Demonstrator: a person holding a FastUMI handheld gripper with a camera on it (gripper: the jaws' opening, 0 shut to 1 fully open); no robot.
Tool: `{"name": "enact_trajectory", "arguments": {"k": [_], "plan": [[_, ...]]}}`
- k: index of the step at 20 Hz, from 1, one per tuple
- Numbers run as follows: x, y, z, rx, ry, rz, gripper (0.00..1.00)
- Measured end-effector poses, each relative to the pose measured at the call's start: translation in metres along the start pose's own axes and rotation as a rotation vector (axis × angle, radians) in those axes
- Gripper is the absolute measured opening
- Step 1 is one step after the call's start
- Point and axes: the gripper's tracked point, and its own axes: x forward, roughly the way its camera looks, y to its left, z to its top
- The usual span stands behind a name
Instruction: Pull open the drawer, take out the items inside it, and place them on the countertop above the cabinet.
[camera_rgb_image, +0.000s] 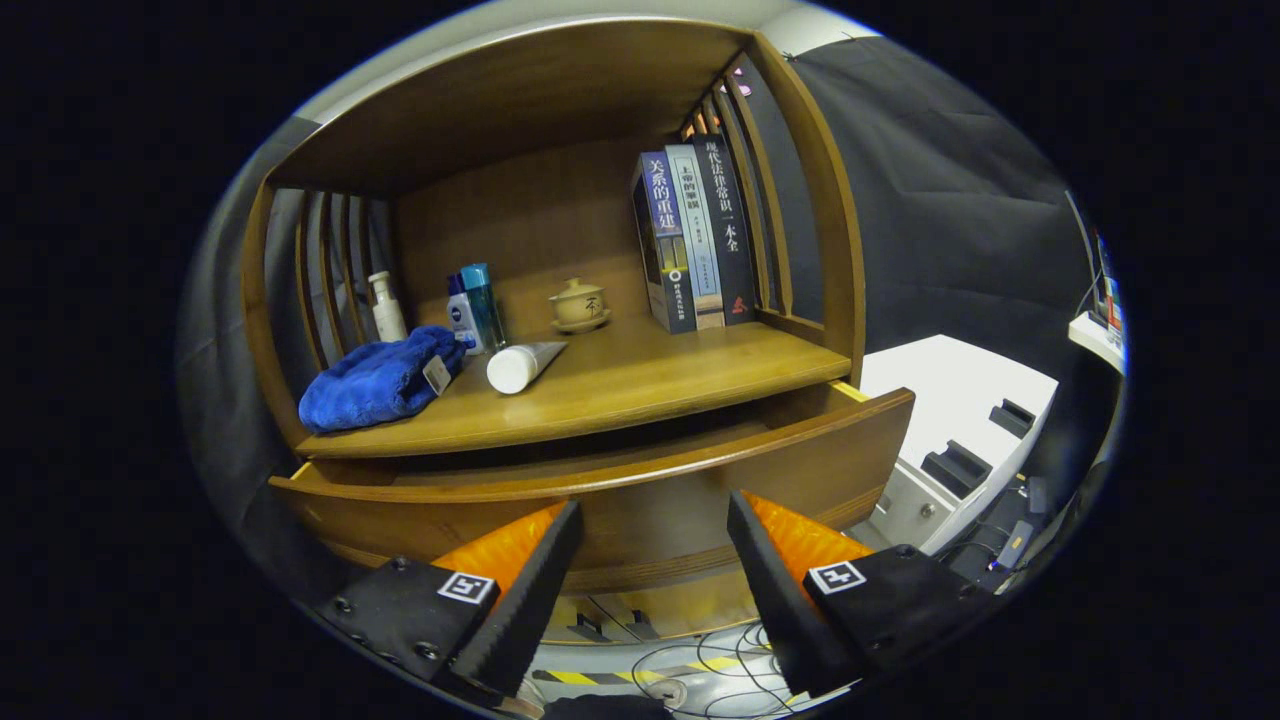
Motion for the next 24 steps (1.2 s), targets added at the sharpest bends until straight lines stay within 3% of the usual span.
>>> {"name": "enact_trajectory", "arguments": {"k": [10,24], "plan": [[0.050,0.010,0.016,-0.010,-0.005,-0.018,0.98],[0.039,0.013,0.015,0.024,-0.005,-0.022,0.97]]}}
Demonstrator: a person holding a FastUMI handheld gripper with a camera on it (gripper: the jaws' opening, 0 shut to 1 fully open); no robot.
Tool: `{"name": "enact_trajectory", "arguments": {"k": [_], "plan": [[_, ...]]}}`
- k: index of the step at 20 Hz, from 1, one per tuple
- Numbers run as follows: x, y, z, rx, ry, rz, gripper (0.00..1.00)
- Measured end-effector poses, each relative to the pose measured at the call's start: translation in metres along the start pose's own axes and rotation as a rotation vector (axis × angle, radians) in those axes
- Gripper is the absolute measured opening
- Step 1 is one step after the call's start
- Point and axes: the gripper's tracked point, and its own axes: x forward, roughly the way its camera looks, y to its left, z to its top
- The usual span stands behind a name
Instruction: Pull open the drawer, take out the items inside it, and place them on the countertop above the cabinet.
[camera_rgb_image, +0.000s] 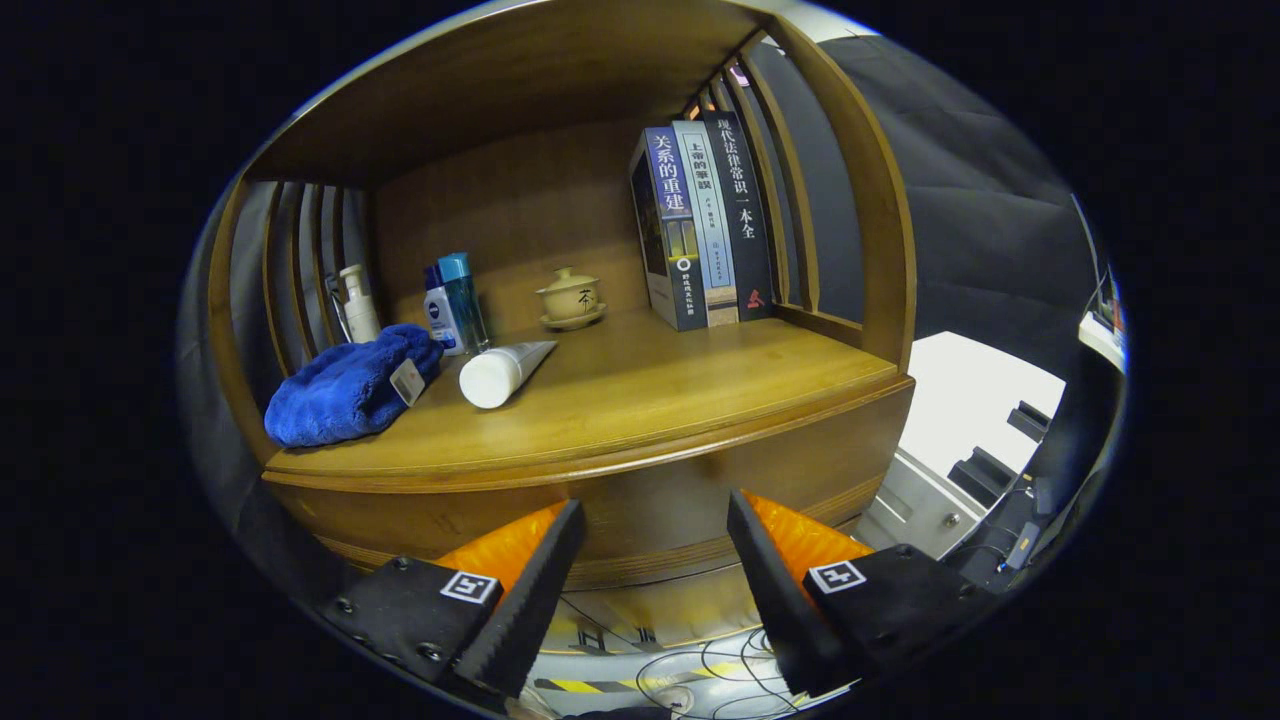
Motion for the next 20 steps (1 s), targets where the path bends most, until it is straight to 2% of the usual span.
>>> {"name": "enact_trajectory", "arguments": {"k": [6,10,16,20], "plan": [[-0.031,0.015,0.032,-0.005,-0.056,0.012,0.99],[-0.065,0.027,0.077,-0.012,-0.122,0.024,0.99],[-0.112,0.058,0.157,-0.110,-0.227,0.054,0.99],[-0.134,0.077,0.182,-0.137,-0.256,0.085,0.99]]}}
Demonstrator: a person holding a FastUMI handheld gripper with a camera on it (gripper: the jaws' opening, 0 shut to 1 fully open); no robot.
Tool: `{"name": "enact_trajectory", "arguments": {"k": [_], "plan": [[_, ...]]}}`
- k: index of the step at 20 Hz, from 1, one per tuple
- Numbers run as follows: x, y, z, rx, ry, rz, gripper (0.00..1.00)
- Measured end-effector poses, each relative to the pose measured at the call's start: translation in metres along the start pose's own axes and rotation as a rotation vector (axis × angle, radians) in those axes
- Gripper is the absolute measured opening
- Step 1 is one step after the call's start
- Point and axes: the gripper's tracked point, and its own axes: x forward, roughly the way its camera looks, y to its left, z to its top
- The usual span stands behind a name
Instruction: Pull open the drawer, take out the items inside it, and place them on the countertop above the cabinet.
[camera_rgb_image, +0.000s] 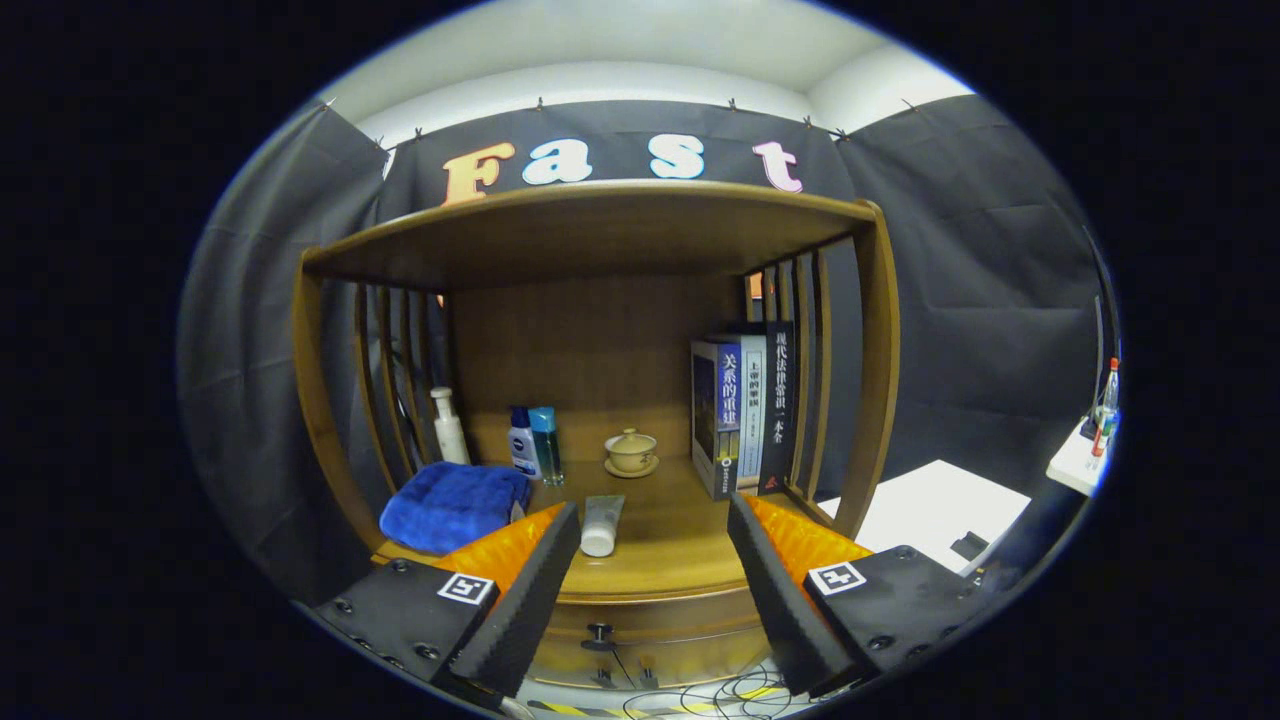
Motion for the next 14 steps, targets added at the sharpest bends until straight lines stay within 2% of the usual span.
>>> {"name": "enact_trajectory", "arguments": {"k": [5,14], "plan": [[-0.015,0.014,0.017,-0.007,-0.015,0.030,0.99],[-0.019,0.015,0.029,-0.011,-0.042,0.034,0.99]]}}
